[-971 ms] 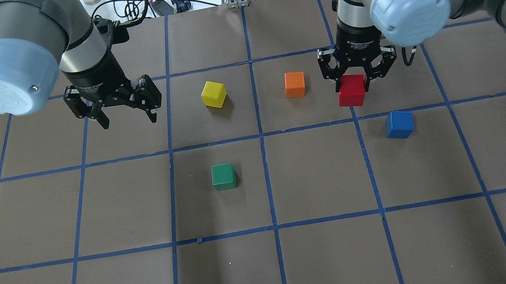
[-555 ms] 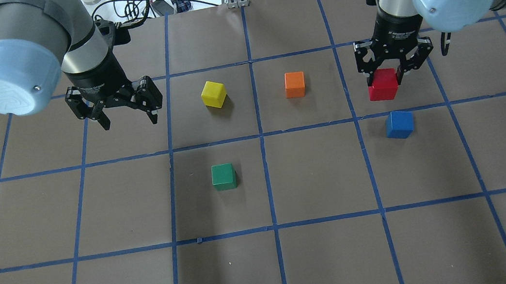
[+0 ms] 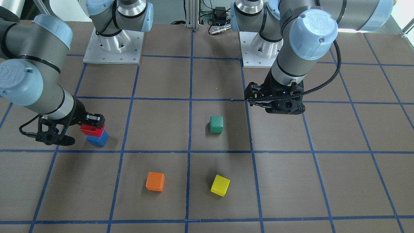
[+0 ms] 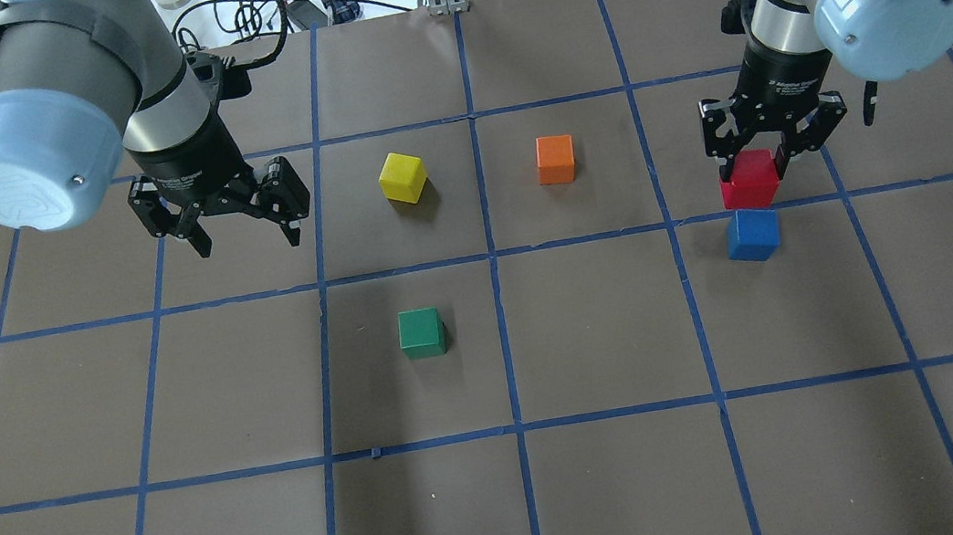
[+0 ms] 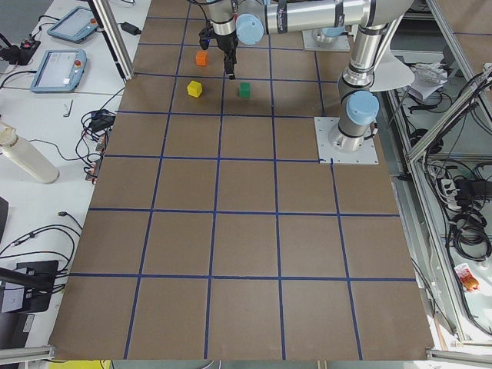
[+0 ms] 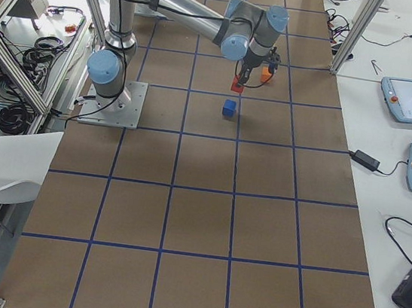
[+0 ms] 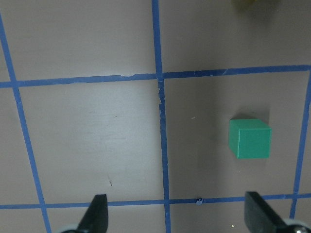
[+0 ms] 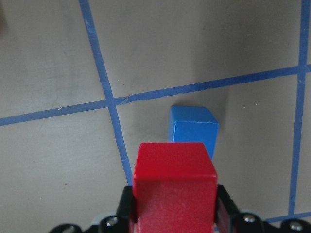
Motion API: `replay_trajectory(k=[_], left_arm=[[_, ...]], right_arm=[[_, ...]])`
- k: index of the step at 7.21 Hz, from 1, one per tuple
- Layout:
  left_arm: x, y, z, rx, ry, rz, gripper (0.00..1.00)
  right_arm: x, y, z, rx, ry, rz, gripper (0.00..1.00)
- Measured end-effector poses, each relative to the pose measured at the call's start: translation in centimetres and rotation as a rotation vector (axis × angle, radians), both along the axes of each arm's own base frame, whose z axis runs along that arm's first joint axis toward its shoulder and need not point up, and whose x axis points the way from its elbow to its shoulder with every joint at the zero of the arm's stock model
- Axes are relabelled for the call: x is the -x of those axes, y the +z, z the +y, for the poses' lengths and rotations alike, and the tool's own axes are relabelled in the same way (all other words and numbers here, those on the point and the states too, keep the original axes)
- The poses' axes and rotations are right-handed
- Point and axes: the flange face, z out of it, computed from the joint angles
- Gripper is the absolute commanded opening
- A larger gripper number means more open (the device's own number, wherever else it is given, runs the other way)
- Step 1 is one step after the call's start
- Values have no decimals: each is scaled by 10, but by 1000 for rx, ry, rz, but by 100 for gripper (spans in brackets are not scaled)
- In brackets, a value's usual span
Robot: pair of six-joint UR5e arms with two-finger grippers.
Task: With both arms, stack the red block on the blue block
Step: 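Lower the red cube onto the blue cube and open the right gripper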
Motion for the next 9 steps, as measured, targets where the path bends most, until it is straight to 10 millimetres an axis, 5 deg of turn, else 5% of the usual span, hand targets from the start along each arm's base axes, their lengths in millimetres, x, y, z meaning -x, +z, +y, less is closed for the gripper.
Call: replay_trajectory(k=[5,9], left_arm=[[0,-4,2,-8,1,1,100],[1,-5,2,-10,6,1,100]], right_arm=[[14,-38,17,67,-35,24,6],[14,-42,19,69,-32,24,11]])
